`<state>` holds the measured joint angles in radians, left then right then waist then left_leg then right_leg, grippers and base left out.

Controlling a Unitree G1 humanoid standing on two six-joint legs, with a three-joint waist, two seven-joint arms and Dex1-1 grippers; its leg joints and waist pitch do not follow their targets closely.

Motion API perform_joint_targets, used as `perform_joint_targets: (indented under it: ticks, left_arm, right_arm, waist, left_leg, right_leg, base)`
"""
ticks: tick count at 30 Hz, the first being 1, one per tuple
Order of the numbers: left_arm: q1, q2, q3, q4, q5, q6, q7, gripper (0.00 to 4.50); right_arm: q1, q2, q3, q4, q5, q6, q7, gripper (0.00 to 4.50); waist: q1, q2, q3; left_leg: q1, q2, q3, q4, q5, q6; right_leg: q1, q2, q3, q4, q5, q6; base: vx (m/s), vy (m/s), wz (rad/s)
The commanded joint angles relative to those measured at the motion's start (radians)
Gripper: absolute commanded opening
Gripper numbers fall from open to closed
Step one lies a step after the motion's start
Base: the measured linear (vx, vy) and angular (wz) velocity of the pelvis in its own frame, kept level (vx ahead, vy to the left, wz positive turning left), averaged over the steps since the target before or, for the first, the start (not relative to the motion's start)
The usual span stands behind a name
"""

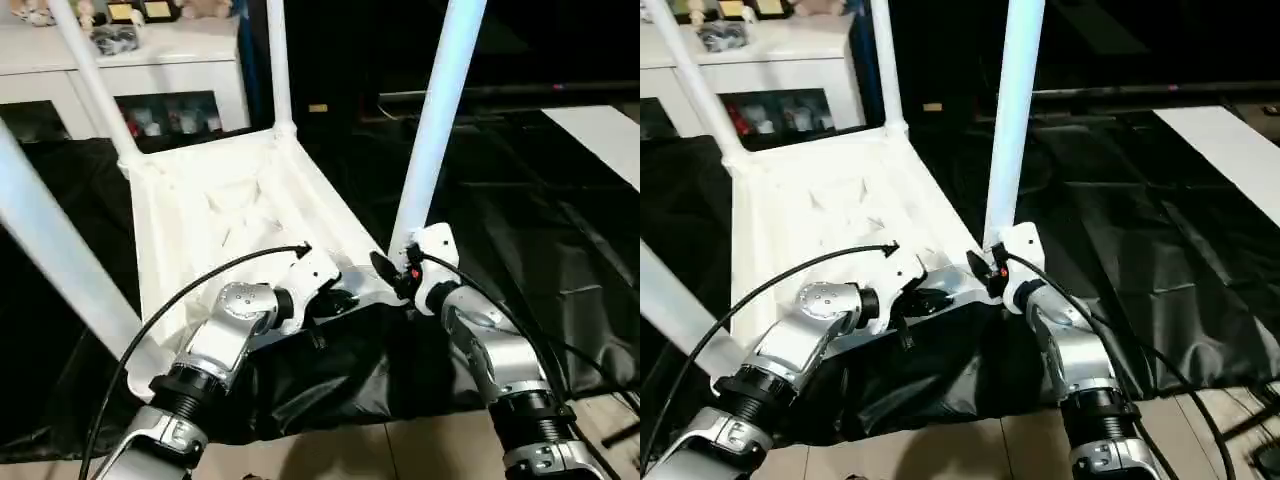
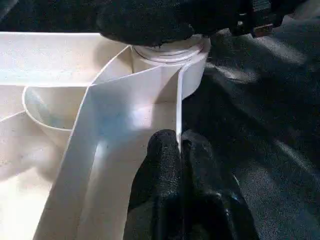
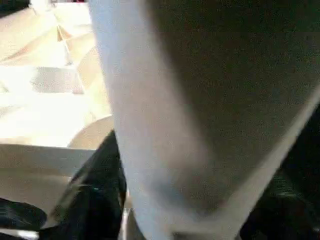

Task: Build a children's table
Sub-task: Rotate leg to tighten

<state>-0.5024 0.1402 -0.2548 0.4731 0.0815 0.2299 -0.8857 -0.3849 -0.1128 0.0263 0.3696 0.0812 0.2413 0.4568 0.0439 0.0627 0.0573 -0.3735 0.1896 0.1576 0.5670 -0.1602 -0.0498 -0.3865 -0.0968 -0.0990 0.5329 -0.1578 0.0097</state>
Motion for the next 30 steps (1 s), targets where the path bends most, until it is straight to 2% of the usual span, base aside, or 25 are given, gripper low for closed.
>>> perform_joint_targets:
  ticks: [1, 2, 3, 4, 8, 10, 11, 12, 13, 14, 15, 17, 20, 22, 23, 25, 30]
  left_arm:
    - [-0.024, -0.041, -0.049, -0.076, -0.047, -0.060, -0.050, 0.00]
    - [-0.024, -0.021, -0.038, -0.076, -0.053, -0.064, -0.061, 0.00]
    - [-0.024, -0.018, -0.036, -0.076, -0.054, -0.066, -0.065, 0.00]
    - [-0.024, 0.012, -0.022, -0.077, -0.070, -0.069, -0.098, 0.00]
    - [-0.019, 0.046, -0.019, -0.085, -0.084, -0.076, -0.149, 0.00]
    - [-0.015, 0.082, -0.014, -0.091, -0.103, -0.078, -0.214, 0.00]
    - [-0.014, 0.088, -0.013, -0.092, -0.106, -0.077, -0.225, 0.00]
    - [-0.014, 0.102, -0.012, -0.091, -0.111, -0.080, -0.250, 0.00]
    - [-0.014, 0.107, -0.013, -0.090, -0.113, -0.080, -0.259, 0.00]
    - [-0.016, 0.130, -0.016, -0.087, -0.120, -0.080, -0.294, 0.00]
    - [-0.020, 0.146, -0.018, -0.082, -0.124, -0.080, -0.319, 0.00]
    - [-0.024, 0.166, -0.021, -0.078, -0.133, -0.081, -0.355, 0.00]
    - [-0.031, 0.196, -0.025, -0.073, -0.144, -0.079, -0.402, 0.00]
    - [-0.033, 0.200, -0.026, -0.072, -0.146, -0.079, -0.408, 0.00]
    - [-0.034, 0.208, -0.026, -0.071, -0.151, -0.076, -0.425, 0.00]
    - [-0.038, 0.224, -0.029, -0.069, -0.156, -0.075, -0.450, 0.00]
    - [-0.041, 0.239, -0.029, -0.061, -0.158, -0.077, -0.469, 0.00]
  right_arm:
    - [0.035, 0.049, 0.108, -0.007, 0.055, 0.052, 0.144, 3.02]
    - [0.048, 0.021, 0.107, -0.032, 0.069, 0.056, 0.183, 3.02]
    - [0.050, 0.016, 0.107, -0.036, 0.071, 0.058, 0.190, 3.18]
    - [0.069, -0.035, 0.109, -0.074, 0.094, 0.069, 0.263, 3.26]
    - [0.087, -0.088, 0.116, -0.113, 0.104, 0.075, 0.333, 3.55]
    - [0.106, -0.164, 0.131, -0.147, 0.097, 0.065, 0.404, 3.79]
    - [0.109, -0.178, 0.135, -0.153, 0.094, 0.063, 0.417, 3.88]
    - [0.117, -0.206, 0.140, -0.164, 0.088, 0.057, 0.446, 3.93]
    - [0.119, -0.216, 0.142, -0.167, 0.086, 0.054, 0.458, 3.93]
    - [0.129, -0.256, 0.146, -0.179, 0.081, 0.040, 0.505, 3.93]
    - [0.134, -0.284, 0.147, -0.186, 0.084, 0.037, 0.540, 3.93]
    - [0.139, -0.318, 0.145, -0.194, 0.089, 0.034, 0.585, 3.93]
    - [0.138, -0.362, 0.148, -0.189, 0.096, 0.020, 0.634, 3.93]
    - [0.136, -0.366, 0.148, -0.186, 0.098, 0.019, 0.638, 3.93]
    - [0.130, -0.370, 0.145, -0.180, 0.103, 0.018, 0.644, 3.76]
    - [0.119, -0.373, 0.136, -0.181, 0.127, 0.022, 0.665, 3.66]
    - [0.110, -0.369, 0.140, -0.173, 0.138, 0.006, 0.688, 3.27]
  waist:
    - [-0.003, -0.011, -0.043]
    - [-0.002, -0.005, -0.042]
    - [0.001, -0.007, -0.044]
    - [0.005, -0.011, -0.047]
    - [0.021, -0.014, -0.053]
    - [0.031, -0.017, -0.052]
    - [0.040, -0.017, -0.056]
    - [0.045, -0.013, -0.056]
    - [0.048, -0.016, -0.057]
    - [0.057, -0.018, -0.058]
    - [0.062, -0.022, -0.061]
    - [0.073, -0.023, -0.061]
    - [0.079, -0.020, -0.067]
    - [0.079, -0.019, -0.067]
    - [0.079, -0.023, -0.066]
    - [0.080, -0.023, -0.066]
    - [0.082, -0.025, -0.059]
  left_leg:
    - [0.032, 0.029, -0.023, -0.087, -0.615, -0.017]
    - [0.031, 0.029, -0.025, -0.089, -0.609, -0.018]
    - [0.033, 0.031, -0.023, -0.089, -0.601, -0.016]
    - [0.030, 0.031, -0.021, -0.088, -0.570, -0.013]
    - [0.019, 0.034, -0.009, -0.087, -0.461, 0.005]
    - [0.025, 0.034, 0.000, -0.083, -0.436, 0.013]
    - [0.021, 0.036, 0.005, -0.079, -0.381, 0.025]
    - [0.021, 0.038, 0.007, -0.079, -0.369, 0.028]
    - [0.019, 0.037, 0.009, -0.076, -0.356, 0.031]
    - [0.022, 0.037, 0.013, -0.072, -0.341, 0.032]
    - [0.022, 0.037, 0.015, -0.067, -0.317, 0.038]
    - [0.020, 0.038, 0.019, -0.062, -0.285, 0.050]
    - [0.010, 0.039, 0.019, -0.056, -0.213, 0.070]
    - [0.009, 0.039, 0.018, -0.056, -0.212, 0.073]
    - [0.009, 0.039, 0.018, -0.057, -0.215, 0.076]
    - [0.009, 0.041, 0.018, -0.057, -0.219, 0.077]
    - [0.011, 0.042, 0.017, -0.062, -0.267, 0.055]
  right_leg:
    - [0.018, -0.051, 0.015, -0.089, -0.576, -0.076]
    - [0.022, -0.054, 0.019, -0.085, -0.575, -0.084]
    - [0.021, -0.057, 0.025, -0.083, -0.569, -0.089]
    - [0.021, -0.059, 0.032, -0.077, -0.538, -0.106]
    - [0.027, -0.059, 0.046, -0.058, -0.418, -0.159]
    - [0.022, -0.059, 0.051, -0.057, -0.415, -0.169]
    - [0.026, -0.057, 0.055, -0.046, -0.364, -0.184]
    - [0.025, -0.057, 0.057, -0.046, -0.353, -0.188]
    - [0.026, -0.056, 0.058, -0.043, -0.340, -0.191]
    - [0.021, -0.055, 0.061, -0.039, -0.323, -0.202]
    - [0.022, -0.053, 0.064, -0.032, -0.296, -0.211]
    - [0.019, -0.048, 0.072, -0.021, -0.275, -0.218]
    - [0.026, -0.046, 0.070, -0.005, -0.173, -0.247]
    - [0.027, -0.045, 0.069, -0.003, -0.165, -0.251]
    - [0.027, -0.045, 0.068, -0.003, -0.168, -0.254]
    - [0.024, -0.045, 0.068, -0.004, -0.180, -0.255]
    - [0.020, -0.048, 0.070, -0.012, -0.268, -0.236]
  base:
    - [0.000, 0.000, 0.00]
    - [0.000, 0.000, 0.00]
    - [0.000, 0.000, 0.00]
    - [0.000, 0.000, 0.00]
    - [0.000, 0.000, 0.00]
    - [0.000, 0.000, 0.00]
    - [0.000, 0.000, 0.00]
    - [0.000, 0.000, 0.00]
    - [0.000, 0.000, 0.00]
    - [0.000, 0.000, 0.00]
    - [0.000, 0.000, 0.00]
    - [0.000, 0.000, 0.00]
    - [0.000, 0.000, 0.00]
    - [0.000, 0.000, 0.00]
    - [0.000, 0.000, 0.00]
    - [0.000, 0.000, 0.00]
    - [0.000, 0.000, 0.00]
